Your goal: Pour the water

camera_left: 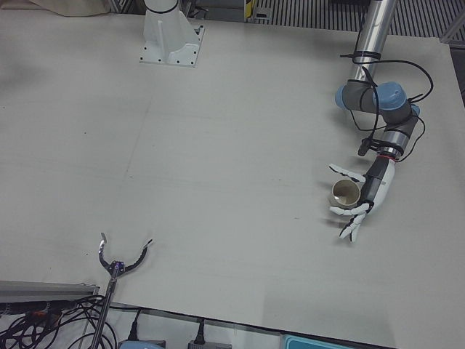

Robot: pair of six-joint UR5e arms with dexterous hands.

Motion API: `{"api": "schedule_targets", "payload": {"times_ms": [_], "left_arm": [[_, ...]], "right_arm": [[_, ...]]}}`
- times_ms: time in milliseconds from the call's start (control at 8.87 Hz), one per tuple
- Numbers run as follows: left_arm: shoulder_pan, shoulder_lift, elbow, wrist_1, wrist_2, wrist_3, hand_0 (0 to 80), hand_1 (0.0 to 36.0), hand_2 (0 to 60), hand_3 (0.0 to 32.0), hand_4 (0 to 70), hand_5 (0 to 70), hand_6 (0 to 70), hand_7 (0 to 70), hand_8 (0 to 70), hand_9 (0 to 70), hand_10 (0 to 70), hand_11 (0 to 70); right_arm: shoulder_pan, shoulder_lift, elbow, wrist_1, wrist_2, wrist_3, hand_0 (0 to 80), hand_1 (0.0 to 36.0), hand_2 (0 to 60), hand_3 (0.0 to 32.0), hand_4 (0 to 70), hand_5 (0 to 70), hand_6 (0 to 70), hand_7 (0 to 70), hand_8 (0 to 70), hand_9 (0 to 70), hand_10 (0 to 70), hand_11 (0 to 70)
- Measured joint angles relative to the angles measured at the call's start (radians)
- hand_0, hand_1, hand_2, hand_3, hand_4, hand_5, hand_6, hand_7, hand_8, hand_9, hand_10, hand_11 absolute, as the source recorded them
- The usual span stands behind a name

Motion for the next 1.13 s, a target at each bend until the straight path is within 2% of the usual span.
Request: {"api": "schedule_targets", "payload": {"times_ms": [113,225,338,451,564,676,789,1015,1127], "left_arm": [[0.000,0.004,0.003,-0.002,-0.002,0.001,78.8,12.8,0.0,4.6,13.8,0.0,2.5,0.0,0.0,0.0,3.2,7.2],[0.000,0.008,0.008,-0.004,-0.003,0.003,76.8,11.7,0.0,6.2,13.5,0.0,1.6,0.0,0.0,0.0,3.0,6.8],[-0.002,0.010,0.014,-0.005,-0.003,0.003,80.0,13.1,0.0,7.6,12.8,0.0,1.3,0.0,0.0,0.0,3.0,7.0],[-0.005,0.013,0.017,-0.006,-0.004,0.004,80.0,13.6,0.0,7.0,13.7,0.0,1.8,0.0,0.0,0.0,3.1,7.2],[-0.015,0.019,0.015,-0.006,-0.004,0.004,79.7,11.7,0.0,7.0,14.7,0.0,1.8,0.0,0.0,0.0,2.9,6.7],[-0.042,0.029,0.009,-0.009,-0.003,0.006,77.7,11.2,0.0,8.8,13.8,0.0,1.7,0.0,0.0,0.0,2.7,6.5],[-0.082,0.046,-0.001,-0.011,-0.001,0.010,78.4,11.0,0.0,9.6,14.5,0.0,1.7,0.0,0.0,0.0,2.9,6.7],[-0.133,0.071,-0.017,-0.010,0.002,0.015,79.7,11.5,0.0,10.6,13.8,0.0,1.0,0.0,0.0,0.0,2.9,6.8],[-0.143,0.076,-0.019,-0.009,0.002,0.016,80.0,11.9,0.0,10.4,14.1,0.0,1.1,0.0,0.0,0.0,3.0,7.0]], "right_arm": [[0.000,0.000,-0.001,0.000,0.000,0.000,61.2,30.9,29.0,0.0,0.0,14.5,36.5,30.3,12.2,8.8,0.0,0.0],[0.000,0.001,-0.001,0.000,0.000,0.001,61.3,30.9,29.0,0.0,0.0,14.5,36.6,30.2,12.3,8.7,0.0,0.0],[0.000,0.001,-0.001,0.000,0.000,0.002,61.3,31.0,29.3,0.0,0.0,14.5,36.6,30.3,12.3,8.9,0.0,0.0],[0.000,0.001,-0.001,0.000,0.000,0.003,61.3,31.0,29.0,0.2,0.0,14.5,36.4,29.5,12.3,8.7,0.0,0.0],[0.000,0.001,-0.001,0.000,-0.001,0.005,61.1,30.7,28.6,0.0,0.0,14.5,36.1,29.3,12.4,9.0,0.0,0.0],[0.002,0.000,-0.003,0.001,0.000,0.015,60.0,29.9,28.2,0.0,0.0,14.3,35.1,27.8,13.1,10.1,0.0,0.0],[0.009,-0.002,-0.025,0.004,0.001,0.054,59.1,29.5,27.7,0.0,0.0,14.2,33.3,25.3,13.7,11.0,0.0,0.0],[0.027,-0.010,-0.150,0.033,0.000,0.239,59.0,29.5,25.4,0.0,0.0,13.7,26.7,18.6,14.2,12.0,0.0,0.0],[0.034,-0.020,-0.214,0.080,-0.001,0.315,60.2,30.4,25.4,0.0,0.0,13.9,27.0,18.7,13.3,10.6,0.0,0.0]]}}
